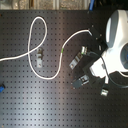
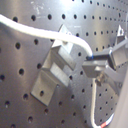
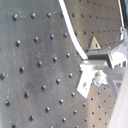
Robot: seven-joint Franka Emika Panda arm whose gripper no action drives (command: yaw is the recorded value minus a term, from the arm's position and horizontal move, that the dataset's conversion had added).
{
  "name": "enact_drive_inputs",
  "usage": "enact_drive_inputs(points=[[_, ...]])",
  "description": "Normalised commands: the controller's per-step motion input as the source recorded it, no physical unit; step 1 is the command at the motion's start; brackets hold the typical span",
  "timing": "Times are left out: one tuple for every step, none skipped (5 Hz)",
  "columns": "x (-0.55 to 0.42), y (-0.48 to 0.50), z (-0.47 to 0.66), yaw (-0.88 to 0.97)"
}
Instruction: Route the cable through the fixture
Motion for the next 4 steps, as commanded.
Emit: enact_drive_inputs(points=[[0.006,-0.500,-0.23,0.00],[-0.041,-0.162,-0.02,0.00],[-0.012,-0.008,0.00,0.00],[-0.067,0.053,0.00,0.01]])
